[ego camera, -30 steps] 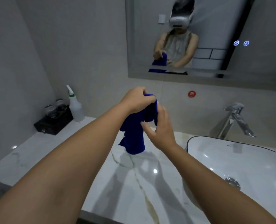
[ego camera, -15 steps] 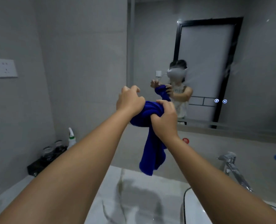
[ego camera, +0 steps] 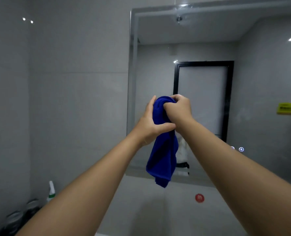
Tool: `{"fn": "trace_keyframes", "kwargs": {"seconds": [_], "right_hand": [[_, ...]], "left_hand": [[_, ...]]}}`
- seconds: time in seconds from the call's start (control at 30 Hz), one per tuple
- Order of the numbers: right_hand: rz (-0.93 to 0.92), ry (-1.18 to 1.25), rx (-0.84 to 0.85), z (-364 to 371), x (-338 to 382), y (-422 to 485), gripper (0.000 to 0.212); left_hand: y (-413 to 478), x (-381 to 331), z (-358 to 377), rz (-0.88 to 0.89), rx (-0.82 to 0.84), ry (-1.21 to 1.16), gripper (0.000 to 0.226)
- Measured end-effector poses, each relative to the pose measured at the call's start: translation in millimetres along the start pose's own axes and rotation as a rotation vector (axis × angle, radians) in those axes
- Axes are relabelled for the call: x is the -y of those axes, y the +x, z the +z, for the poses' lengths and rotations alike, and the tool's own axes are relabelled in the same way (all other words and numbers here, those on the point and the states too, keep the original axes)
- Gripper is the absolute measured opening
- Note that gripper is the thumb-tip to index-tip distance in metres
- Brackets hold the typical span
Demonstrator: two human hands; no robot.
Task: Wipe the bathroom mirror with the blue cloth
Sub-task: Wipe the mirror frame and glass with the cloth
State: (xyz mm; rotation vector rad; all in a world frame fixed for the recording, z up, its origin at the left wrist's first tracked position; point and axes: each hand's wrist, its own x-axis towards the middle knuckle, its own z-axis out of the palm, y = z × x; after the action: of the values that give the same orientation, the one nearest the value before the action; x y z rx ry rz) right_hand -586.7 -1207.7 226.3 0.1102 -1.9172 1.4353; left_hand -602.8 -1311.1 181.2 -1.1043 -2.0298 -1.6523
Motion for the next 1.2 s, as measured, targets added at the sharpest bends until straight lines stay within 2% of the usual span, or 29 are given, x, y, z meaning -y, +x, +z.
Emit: {"fn": "trace_keyframes", "kwargs": {"seconds": [0.1, 0.2, 0.27, 0.33, 0.43, 0.5, 0.63, 0.77, 0.83, 0.9, 0.97, 1.0, 1.1, 1.2], "right_hand": [[-0.025, -0.003, 0.005, 13.0, 9.6, 26.5, 0.026], [-0.039, 0.019, 0.022, 28.2, 19.7, 53.3, 0.028], [-0.058, 0.061, 0.019, 40.2, 26.6, 68.9, 0.036], [-0.118, 0.023, -0.013, 53.4, 26.8, 86.8, 0.053], [-0.246, -0.049, 0.002, 69.6, 37.0, 112.3, 0.069], [-0.266, 0.055, 0.100, 79.4, 54.4, 133.1, 0.072], [-0.242, 0.135, 0.154, 92.6, 91.2, 181.3, 0.059], [-0.270, 0.183, 0.050, 111.8, 106.2, 234.1, 0.038], [-0.365, 0.043, -0.129, 120.1, 107.6, 257.9, 0.034], [-0.539, -0.230, -0.362, 123.0, 107.8, 278.2, 0.040], [-0.662, -0.365, -0.516, 121.9, 111.0, 294.9, 0.052], [-0.665, -0.381, -0.561, 122.7, 112.6, 302.4, 0.057], [-0.654, -0.542, -0.599, 143.4, 103.2, 322.0, 0.064], [-0.793, -0.841, -0.509, 166.9, 79.9, 339.1, 0.062]], "left_hand": [[31.5, 1.5, -17.9, 0.033, 0.002, 0.165, 0.109], [66.4, 4.8, -31.2, 0.078, -0.075, 0.307, 0.092], [91.7, 9.1, -39.5, 0.100, -0.156, 0.329, 0.077], [117.0, 10.1, -52.4, 0.115, -0.243, 0.319, 0.065], [157.7, 3.0, -80.3, 0.202, -0.380, 0.336, 0.070], [183.0, -9.2, -98.4, 0.266, -0.407, 0.334, 0.074], [230.0, -27.9, -123.0, 0.261, -0.353, 0.272, 0.066], [267.9, -25.5, -139.8, 0.276, -0.280, 0.162, 0.072], [284.3, -16.7, -148.2, 0.281, -0.236, 0.107, 0.068], [298.0, -2.9, -156.9, 0.265, -0.213, 0.122, 0.067], [308.7, 11.9, -162.0, 0.279, -0.273, 0.240, 0.067], [312.9, 18.5, -162.1, 0.299, -0.321, 0.307, 0.065], [328.2, 35.1, -161.9, 0.360, -0.402, 0.466, 0.059], [337.2, 48.6, -165.4, 0.485, -0.432, 0.530, 0.057]]}}
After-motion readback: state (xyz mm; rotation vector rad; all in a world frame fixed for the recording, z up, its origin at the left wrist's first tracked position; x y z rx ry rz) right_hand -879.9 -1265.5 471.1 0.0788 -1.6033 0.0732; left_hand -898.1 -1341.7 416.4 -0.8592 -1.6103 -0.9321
